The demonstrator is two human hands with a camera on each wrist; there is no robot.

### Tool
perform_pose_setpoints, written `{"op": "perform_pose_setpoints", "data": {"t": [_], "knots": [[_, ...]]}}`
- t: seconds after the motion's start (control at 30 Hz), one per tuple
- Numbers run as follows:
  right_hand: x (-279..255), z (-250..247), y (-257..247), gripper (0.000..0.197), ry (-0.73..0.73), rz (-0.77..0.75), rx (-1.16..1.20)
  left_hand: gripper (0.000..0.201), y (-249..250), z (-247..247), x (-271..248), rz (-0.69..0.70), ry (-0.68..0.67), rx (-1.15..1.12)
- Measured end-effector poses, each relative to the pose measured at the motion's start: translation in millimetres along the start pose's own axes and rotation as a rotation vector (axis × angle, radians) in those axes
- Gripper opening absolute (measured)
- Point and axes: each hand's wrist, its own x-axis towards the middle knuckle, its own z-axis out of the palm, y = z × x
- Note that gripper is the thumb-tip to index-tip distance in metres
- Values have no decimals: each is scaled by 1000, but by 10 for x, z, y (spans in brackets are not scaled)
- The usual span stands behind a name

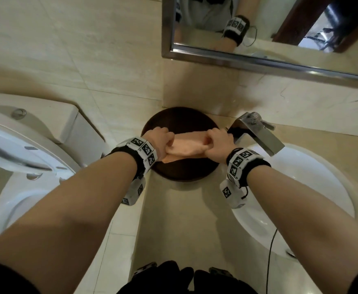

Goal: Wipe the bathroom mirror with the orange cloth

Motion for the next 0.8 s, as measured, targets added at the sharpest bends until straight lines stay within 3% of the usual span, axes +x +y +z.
{"op": "perform_pose_setpoints", "data": {"t": [0.1, 0.23, 0.4, 0.63, 0.8], "knots": [[-61, 124, 39, 46, -96, -26, -150, 58, 63, 166, -46, -53, -41, 43], [-85, 193, 63, 48, -77, 9, -78, 44, 100, 247, -68, -101, 31, -73], [-52, 250, 50, 39, -69, 19, -50, 41, 147, 303, -24, -146, 42, -37], [-8, -25, -13, 54, -202, -12, -117, 40, 264, 169, -24, -264, -20, -91], [-19, -359, -72, 29, -216, -120, -94, 40, 345, -13, -77, -349, -4, -176]]}}
